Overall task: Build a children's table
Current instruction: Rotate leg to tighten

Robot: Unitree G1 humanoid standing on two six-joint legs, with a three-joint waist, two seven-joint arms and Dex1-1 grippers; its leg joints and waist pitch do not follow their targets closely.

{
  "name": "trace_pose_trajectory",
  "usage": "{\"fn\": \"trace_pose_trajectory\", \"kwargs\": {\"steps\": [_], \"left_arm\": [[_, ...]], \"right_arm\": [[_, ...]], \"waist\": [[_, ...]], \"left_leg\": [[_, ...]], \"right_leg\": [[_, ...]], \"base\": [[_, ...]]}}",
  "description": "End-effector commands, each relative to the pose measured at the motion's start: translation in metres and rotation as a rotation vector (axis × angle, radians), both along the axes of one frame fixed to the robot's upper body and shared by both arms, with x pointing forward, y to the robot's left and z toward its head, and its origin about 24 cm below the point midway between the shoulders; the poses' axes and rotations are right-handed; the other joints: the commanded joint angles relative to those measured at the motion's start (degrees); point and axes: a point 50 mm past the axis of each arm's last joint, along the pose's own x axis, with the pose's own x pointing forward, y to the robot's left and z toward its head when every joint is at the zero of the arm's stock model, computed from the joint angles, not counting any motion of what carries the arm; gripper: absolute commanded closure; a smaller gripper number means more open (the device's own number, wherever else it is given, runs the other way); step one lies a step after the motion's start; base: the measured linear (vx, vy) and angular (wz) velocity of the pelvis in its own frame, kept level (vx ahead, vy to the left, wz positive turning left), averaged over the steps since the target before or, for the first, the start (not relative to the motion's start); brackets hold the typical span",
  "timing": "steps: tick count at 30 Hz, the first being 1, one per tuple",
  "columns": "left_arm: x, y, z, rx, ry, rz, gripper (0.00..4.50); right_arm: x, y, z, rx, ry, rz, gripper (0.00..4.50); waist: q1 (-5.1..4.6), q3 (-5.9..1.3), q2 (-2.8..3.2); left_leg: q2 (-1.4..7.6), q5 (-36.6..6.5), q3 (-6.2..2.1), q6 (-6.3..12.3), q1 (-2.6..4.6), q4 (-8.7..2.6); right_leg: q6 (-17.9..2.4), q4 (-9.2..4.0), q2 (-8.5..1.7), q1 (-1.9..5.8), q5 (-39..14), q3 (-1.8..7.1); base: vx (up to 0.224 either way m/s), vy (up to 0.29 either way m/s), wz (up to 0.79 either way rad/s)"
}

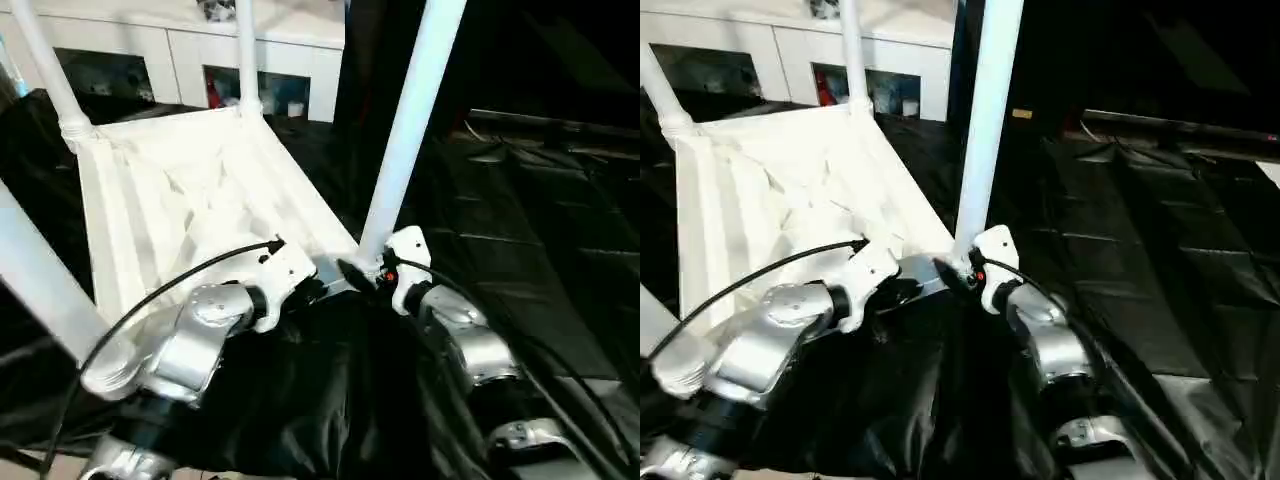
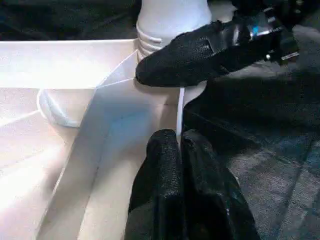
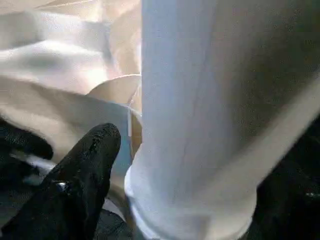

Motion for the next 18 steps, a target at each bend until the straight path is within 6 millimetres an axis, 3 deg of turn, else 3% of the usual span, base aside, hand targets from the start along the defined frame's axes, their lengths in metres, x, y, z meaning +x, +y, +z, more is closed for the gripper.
{"fn": "trace_pose_trajectory", "kwargs": {"steps": [1,5,6,7,11,13,18], "left_arm": [[-0.013,-0.021,0.004,-0.113,0.014,-0.151,4.50],[-0.018,-0.014,0.004,-0.113,0.028,-0.211,4.50],[-0.019,-0.013,0.004,-0.113,0.029,-0.214,4.50],[-0.021,-0.007,0.005,-0.098,0.035,-0.246,4.50],[-0.021,0.003,0.007,-0.090,0.056,-0.285,4.50],[-0.021,0.008,0.008,-0.076,0.063,-0.317,4.50],[-0.022,0.011,0.011,-0.086,0.085,-0.361,4.50]], "right_arm": [[-0.012,0.024,0.006,0.015,-0.035,0.221,0.73],[-0.016,0.011,0.011,0.012,-0.046,0.291,0.73],[-0.017,0.010,0.011,0.012,-0.047,0.294,0.73],[-0.018,0.004,0.016,0.032,-0.026,0.342,0.73],[-0.020,-0.001,0.023,0.054,0.000,0.435,0.31],[-0.022,-0.004,0.023,0.028,0.014,0.500,0.09],[-0.025,-0.006,0.021,-0.073,-0.008,0.567,0.09]], "waist": [[1.00,-3.19,0.22],[1.50,-3.02,0.15],[1.73,-2.96,0.04],[1.71,-2.77,-0.44],[2.37,-2.55,-0.56],[2.74,-2.62,-0.70],[2.98,-2.67,-0.93]], "left_leg": [[0.80,-5.6,0.37,6.22,-0.44,-2.72],[0.97,-7.7,0.42,5.40,-0.10,-2.93],[0.99,-8.8,0.35,5.06,-0.10,-2.99],[1.03,-9.8,0.34,4.85,-0.18,-3.11],[1.16,-11.9,0.32,3.87,0.04,-3.25],[1.11,-11.4,0.24,3.54,0.02,-3.24],[1.10,-9.6,0.28,3.03,0.00,-3.15]], "right_leg": [[-12.8,-2.73,-2.20,3.68,-2.8,2.11],[-13.0,-2.92,-2.14,3.52,-5.1,2.14],[-12.7,-2.98,-2.22,3.59,-6.7,2.14],[-12.1,-3.14,-2.24,3.53,-8.9,2.15],[-10.3,-3.62,-2.35,3.12,-14.3,2.27],[-9.8,-3.53,-2.40,3.15,-14.9,2.27],[-10.6,-3.09,-2.32,3.13,-12.0,2.24]], "base": [[0.000,0.000,0.00],[0.000,0.000,0.00],[0.000,0.000,0.00],[0.000,0.000,0.00],[0.000,0.000,0.00],[0.000,0.000,0.00],[0.000,0.000,0.00]]}}
